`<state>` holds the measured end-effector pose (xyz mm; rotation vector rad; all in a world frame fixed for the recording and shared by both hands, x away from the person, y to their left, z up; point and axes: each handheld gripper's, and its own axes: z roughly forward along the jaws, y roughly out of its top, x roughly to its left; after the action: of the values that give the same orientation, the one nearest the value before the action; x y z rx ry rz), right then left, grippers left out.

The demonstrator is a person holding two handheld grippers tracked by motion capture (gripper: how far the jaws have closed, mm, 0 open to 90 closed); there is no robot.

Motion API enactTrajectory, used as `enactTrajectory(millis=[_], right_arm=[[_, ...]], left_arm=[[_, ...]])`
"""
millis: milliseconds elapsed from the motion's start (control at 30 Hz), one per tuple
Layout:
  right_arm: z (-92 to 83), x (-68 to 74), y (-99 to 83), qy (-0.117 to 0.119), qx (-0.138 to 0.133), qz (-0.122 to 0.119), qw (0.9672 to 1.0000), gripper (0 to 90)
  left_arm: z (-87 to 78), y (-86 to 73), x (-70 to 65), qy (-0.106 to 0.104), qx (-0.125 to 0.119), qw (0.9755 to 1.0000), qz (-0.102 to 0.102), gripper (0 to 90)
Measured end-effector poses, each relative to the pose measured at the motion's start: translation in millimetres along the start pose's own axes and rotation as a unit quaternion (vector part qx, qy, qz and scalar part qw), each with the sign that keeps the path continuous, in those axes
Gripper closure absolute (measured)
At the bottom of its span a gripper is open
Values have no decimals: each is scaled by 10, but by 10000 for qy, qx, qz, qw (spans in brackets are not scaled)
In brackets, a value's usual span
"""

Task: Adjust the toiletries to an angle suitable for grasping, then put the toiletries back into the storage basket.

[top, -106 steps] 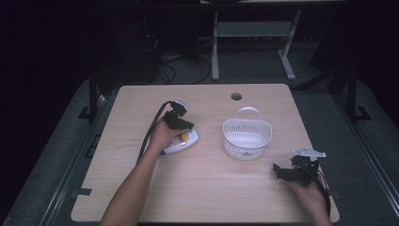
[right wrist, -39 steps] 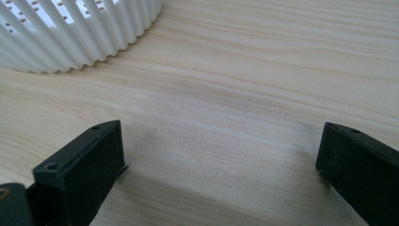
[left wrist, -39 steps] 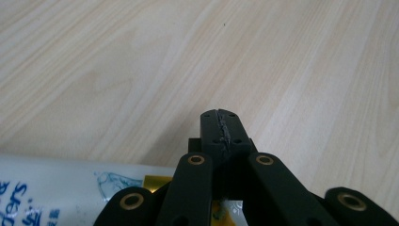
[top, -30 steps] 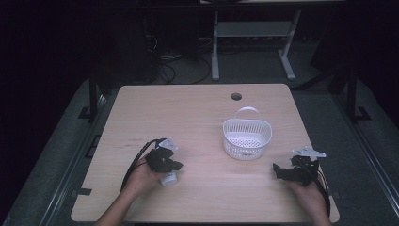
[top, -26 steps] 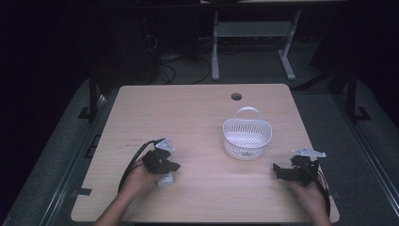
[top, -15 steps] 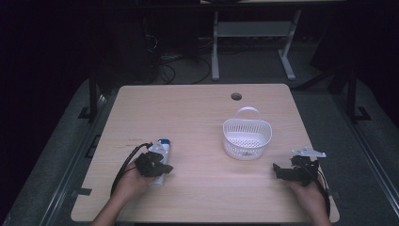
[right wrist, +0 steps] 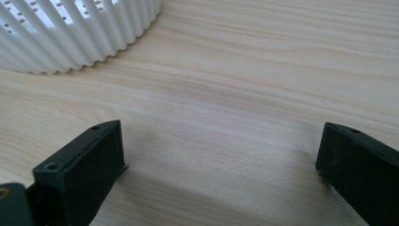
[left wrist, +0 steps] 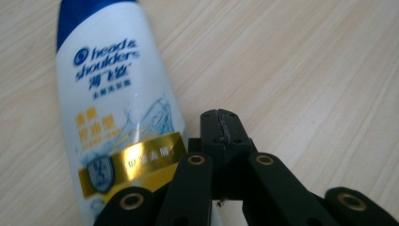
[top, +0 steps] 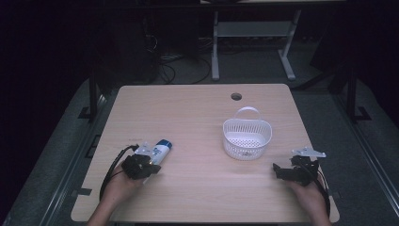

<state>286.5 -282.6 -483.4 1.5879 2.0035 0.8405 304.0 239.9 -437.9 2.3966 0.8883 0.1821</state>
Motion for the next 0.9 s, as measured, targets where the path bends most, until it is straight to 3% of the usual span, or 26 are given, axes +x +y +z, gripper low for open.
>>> enactTrajectory(millis=[233, 467, 633, 833, 900], right_arm=[[0, 0, 0, -1, -1, -3, 10000, 9], [0, 0, 0, 0, -1, -5, 10000, 9], [1, -1, 1, 7, -1, -16, 10000, 9], [1, -1, 1, 9, -2, -16, 10000, 9], [2, -1, 2, 9, -2, -16, 10000, 9]], left_arm=[[-24, -53, -1, -19, -13, 10000, -43, 900], [-80, -36, -10, -148, -244, 9995, -137, 861], [-135, -22, -21, -98, -431, 9987, -245, 660], [-186, 44, 7, -83, -602, 9974, -376, 501], [-195, 88, 24, -45, -547, 9978, -365, 445]])
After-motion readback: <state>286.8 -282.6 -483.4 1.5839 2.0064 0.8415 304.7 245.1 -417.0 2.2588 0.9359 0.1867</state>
